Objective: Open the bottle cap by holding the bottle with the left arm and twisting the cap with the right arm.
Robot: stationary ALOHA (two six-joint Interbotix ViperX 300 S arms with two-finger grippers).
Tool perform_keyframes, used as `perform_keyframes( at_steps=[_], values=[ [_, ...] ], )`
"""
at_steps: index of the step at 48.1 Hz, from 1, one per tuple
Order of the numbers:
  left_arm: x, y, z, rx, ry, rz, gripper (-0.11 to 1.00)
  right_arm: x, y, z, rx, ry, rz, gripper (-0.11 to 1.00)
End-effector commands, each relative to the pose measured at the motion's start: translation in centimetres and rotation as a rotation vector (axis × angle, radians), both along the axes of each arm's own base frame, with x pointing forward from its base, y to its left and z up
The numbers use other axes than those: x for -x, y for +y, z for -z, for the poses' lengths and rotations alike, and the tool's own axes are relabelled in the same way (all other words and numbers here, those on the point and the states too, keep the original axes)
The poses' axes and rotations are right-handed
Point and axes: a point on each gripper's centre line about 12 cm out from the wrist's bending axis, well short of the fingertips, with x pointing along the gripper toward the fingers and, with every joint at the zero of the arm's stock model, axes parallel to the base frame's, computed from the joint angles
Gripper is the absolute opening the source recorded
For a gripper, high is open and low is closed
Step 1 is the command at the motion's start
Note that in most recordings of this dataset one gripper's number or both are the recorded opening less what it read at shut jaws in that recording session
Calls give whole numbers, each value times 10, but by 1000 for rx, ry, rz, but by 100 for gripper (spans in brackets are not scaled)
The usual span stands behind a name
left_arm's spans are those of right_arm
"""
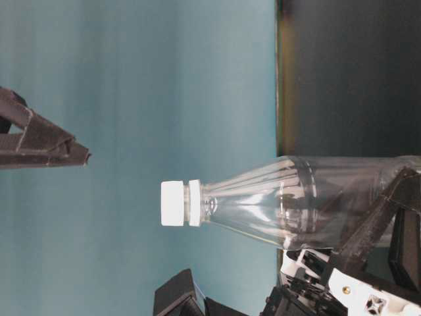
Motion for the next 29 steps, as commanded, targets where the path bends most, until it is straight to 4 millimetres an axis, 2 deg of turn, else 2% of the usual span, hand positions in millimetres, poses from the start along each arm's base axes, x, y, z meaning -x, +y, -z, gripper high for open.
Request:
perform_keyframes(
  at_steps=[1, 16, 29],
  values=[
    [-2, 0, -3, 1, -12, 2, 82, 12, 10, -19, -21, -106, -6, 82],
    [-3, 0, -3, 1, -12, 2, 82, 32, 7, 1, -59, -124, 62, 82],
    [-4, 0, -5, 2, -20, 0, 82, 37, 6, 5, -70, -167, 73, 82]
  ],
)
